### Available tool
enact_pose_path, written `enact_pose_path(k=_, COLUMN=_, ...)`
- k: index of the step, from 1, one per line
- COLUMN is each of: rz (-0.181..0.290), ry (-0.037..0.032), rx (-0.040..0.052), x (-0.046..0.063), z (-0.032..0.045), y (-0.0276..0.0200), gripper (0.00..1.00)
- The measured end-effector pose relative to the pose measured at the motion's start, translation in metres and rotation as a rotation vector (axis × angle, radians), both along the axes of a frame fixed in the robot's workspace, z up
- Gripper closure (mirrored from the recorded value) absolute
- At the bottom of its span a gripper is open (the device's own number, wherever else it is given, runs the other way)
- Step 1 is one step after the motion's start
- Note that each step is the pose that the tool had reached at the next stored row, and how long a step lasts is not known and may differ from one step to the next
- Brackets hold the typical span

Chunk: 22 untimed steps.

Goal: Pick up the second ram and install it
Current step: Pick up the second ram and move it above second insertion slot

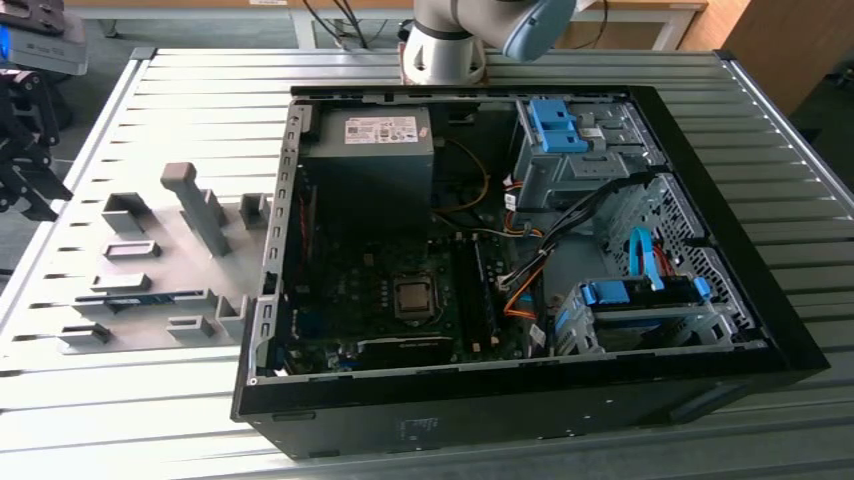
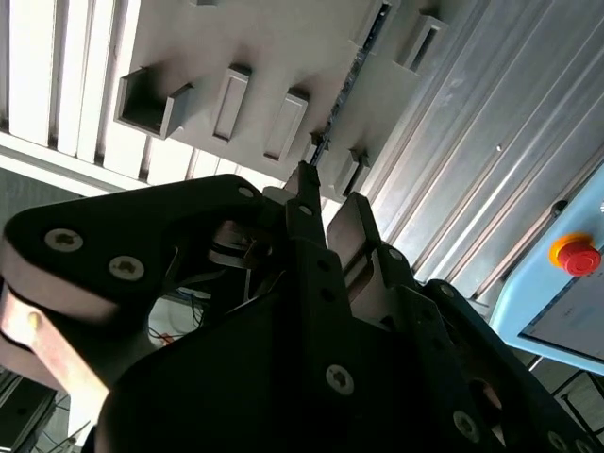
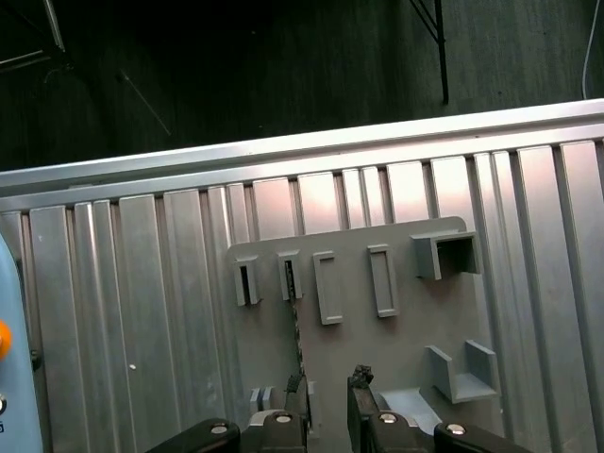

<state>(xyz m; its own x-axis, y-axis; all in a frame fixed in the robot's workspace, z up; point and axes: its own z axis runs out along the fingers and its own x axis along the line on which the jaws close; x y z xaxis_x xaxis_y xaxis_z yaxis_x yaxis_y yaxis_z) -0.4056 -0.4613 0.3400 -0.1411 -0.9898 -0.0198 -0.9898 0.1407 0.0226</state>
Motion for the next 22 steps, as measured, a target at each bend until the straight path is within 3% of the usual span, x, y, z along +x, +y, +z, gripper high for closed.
enact_pose_path(k=22, rz=0.000, ry=0.0000, rx=0.0000, x=0.0000, z=-0.0086, y=0.0000, gripper=0.69)
